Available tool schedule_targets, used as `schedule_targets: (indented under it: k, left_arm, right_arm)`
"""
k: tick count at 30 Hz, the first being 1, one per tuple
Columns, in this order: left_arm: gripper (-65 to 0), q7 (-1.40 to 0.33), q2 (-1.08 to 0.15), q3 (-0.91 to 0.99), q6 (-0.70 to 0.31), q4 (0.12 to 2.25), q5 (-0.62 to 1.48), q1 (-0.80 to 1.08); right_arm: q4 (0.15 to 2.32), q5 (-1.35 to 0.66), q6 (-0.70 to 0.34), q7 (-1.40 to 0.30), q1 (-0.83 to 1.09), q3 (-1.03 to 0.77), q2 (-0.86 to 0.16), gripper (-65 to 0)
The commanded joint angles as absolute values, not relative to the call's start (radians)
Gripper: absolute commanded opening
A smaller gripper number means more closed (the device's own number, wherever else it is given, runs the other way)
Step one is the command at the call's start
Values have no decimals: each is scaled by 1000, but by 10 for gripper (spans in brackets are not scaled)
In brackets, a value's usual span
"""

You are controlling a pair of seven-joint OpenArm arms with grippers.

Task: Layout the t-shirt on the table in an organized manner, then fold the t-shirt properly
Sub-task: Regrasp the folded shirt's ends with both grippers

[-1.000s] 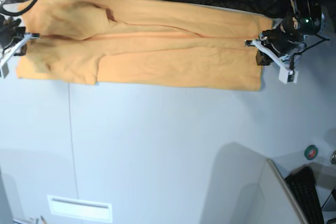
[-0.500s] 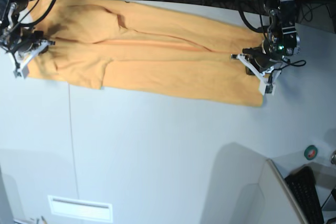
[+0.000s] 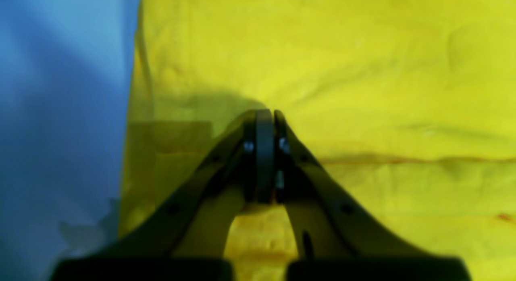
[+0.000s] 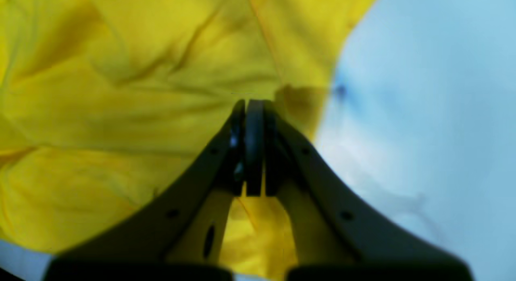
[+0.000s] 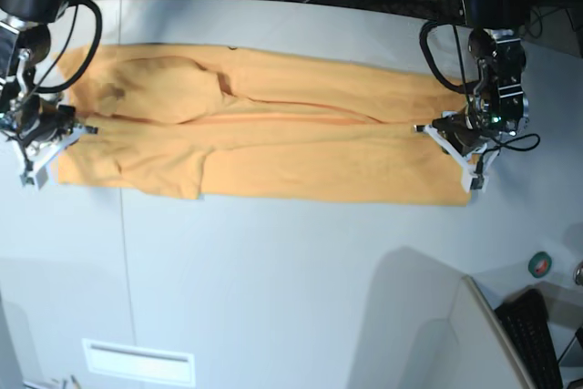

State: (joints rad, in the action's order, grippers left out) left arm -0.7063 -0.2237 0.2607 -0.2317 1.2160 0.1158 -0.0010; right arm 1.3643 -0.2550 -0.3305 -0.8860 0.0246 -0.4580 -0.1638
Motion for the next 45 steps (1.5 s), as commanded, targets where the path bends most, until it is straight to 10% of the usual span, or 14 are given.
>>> schedule_targets:
  k: [1, 21, 32, 45]
  left_arm:
    - [-650, -694, -237, 288, -223, 1271, 119, -7]
    - [-650, -694, -214, 346, -226, 1356, 114, 79]
    - [-650, -694, -214, 348, -226, 1386, 119, 85]
    - [-650, -694, -229, 349, -228, 1400, 120, 87]
  right_arm:
    - [1429, -275, -337, -883, 13, -458, -179, -650]
    - [1027, -274, -340, -700, -147, -288, -143, -650]
    - [1343, -272, -338, -796, -81, -292, -116, -650]
    - [1156, -277, -338, -694, -110, -292, -153, -650]
